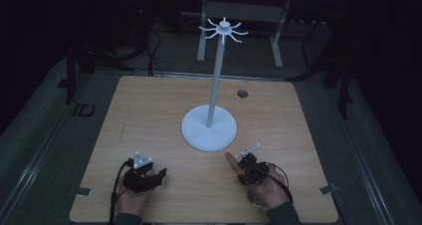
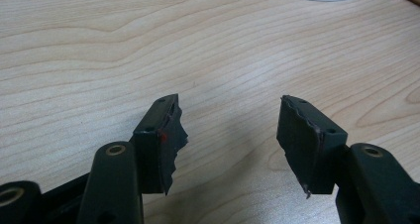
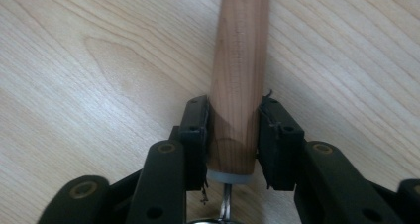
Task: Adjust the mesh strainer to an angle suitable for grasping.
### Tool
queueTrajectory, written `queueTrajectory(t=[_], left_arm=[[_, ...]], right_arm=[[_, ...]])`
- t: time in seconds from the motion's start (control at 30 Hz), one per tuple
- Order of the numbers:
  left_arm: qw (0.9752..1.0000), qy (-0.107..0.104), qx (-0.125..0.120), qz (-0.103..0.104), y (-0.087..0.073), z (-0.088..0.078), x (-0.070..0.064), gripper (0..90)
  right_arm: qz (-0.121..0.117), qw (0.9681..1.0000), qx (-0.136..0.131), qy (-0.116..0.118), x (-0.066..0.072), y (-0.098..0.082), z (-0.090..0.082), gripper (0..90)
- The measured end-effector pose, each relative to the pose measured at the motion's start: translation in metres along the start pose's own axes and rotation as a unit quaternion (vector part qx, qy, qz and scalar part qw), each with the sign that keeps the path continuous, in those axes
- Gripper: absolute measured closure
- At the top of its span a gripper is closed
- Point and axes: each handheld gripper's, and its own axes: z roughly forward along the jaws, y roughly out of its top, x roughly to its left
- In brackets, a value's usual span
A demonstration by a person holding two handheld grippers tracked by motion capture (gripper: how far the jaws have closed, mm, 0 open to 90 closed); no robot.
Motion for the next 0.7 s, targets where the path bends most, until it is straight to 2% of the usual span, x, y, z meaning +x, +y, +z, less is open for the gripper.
queueTrajectory(t=[0.33,0.7], left_arm=[[1.0000,0.000,0.001,0.000,0.0001,0.0004,0.0001,42.8],[1.0000,0.000,0.001,0.000,0.0004,0.0008,0.0001,42.8]], right_arm=[[-0.012,0.9999,0.002,-0.010,-0.0026,-0.0024,-0.0014,69.0],[-0.009,0.9995,-0.030,-0.005,-0.0048,-0.0032,-0.0072,69.0]])
